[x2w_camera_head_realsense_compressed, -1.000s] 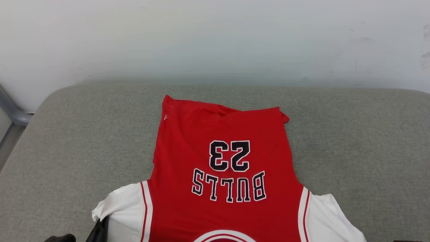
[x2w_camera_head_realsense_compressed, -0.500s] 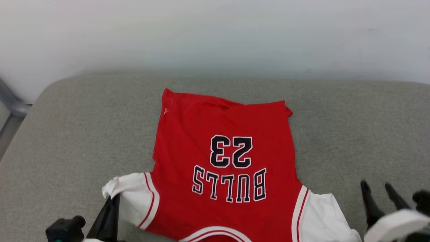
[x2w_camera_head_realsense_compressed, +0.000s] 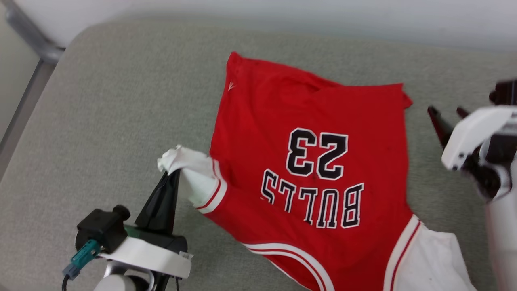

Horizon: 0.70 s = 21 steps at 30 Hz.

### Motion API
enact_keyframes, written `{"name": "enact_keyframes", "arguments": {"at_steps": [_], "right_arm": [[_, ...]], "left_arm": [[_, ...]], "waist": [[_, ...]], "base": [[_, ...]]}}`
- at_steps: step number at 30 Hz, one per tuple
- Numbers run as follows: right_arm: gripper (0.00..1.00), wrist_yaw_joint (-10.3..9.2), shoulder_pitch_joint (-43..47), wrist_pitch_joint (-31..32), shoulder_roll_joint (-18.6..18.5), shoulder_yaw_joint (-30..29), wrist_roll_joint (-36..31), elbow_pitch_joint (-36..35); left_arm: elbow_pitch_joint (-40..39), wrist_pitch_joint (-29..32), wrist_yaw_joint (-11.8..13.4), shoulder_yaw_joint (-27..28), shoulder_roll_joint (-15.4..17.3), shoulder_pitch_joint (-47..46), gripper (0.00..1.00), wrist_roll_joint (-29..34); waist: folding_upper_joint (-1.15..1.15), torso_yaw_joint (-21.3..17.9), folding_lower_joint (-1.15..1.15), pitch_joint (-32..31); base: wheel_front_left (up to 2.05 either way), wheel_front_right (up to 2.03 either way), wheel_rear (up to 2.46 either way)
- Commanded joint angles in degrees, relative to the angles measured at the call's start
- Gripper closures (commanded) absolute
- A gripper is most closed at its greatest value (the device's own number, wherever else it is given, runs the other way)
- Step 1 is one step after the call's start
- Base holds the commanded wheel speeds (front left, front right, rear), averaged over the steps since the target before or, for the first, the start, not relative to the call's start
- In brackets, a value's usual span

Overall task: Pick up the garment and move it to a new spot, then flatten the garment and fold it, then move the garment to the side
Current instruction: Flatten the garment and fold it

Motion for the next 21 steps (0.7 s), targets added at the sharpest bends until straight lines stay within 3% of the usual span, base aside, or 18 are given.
{"name": "enact_keyframes", "arguments": {"at_steps": [1,6,11,15,18,19,20,21], "right_arm": [[0.0,-0.05,-3.6,2.1,-1.4,0.8,-0.1,2.4],[0.0,-0.05,-14.3,8.4,-3.3,2.4,-1.8,10.0],[0.0,-0.05,-19.7,10.7,-4.2,2.9,-3.5,14.8],[0.0,-0.05,-21.2,16.3,-4.0,3.3,-5.1,21.1],[0.0,-0.04,-19.2,24.1,-3.2,2.5,-5.2,27.1],[0.6,-0.04,-18.9,25.7,-2.8,1.9,-4.9,28.3],[1.0,-0.03,-18.7,26.9,-2.6,1.4,-5.0,29.1],[1.0,-0.04,-18.8,27.7,-2.4,1.3,-5.3,29.5]], "left_arm": [[0.3,-0.6,-0.7,-0.4,-0.6,-2.1,1.0,0.4],[1.2,-1.5,-2.5,-1.4,-2.4,-5.8,1.0,0.8],[2.0,-1.8,-3.5,-1.6,-3.7,-7.6,1.0,1.0],[3.0,-2.0,-4.3,-1.6,-4.5,-8.7,1.0,1.4],[3.3,-2.0,-4.7,-0.9,-5.3,-8.9,1.0,1.6],[3.5,-2.0,-4.8,-0.7,-5.5,-8.8,1.0,1.8],[3.6,-2.0,-4.9,-0.6,-5.6,-8.7,1.0,2.0],[3.8,-2.1,-5.0,-0.4,-5.7,-8.5,1.0,2.1]], "waist": [[0.0,4.0,-0.02,4.9],[0.0,7.1,-0.02,9.4],[0.0,8.7,-0.02,12.0],[0.0,9.8,-0.02,13.2],[0.0,10.1,-0.02,13.1],[0.0,10.1,-0.02,12.9],[0.0,10.2,-0.02,12.7],[0.0,10.1,-0.02,12.3]], "base": [[0.0,0.0,0.0],[0.0,0.0,0.0],[0.0,0.0,0.0],[0.0,0.0,0.0],[0.0,0.0,0.0],[0.0,0.0,0.0],[0.0,0.0,0.0],[0.0,0.0,0.0]]}}
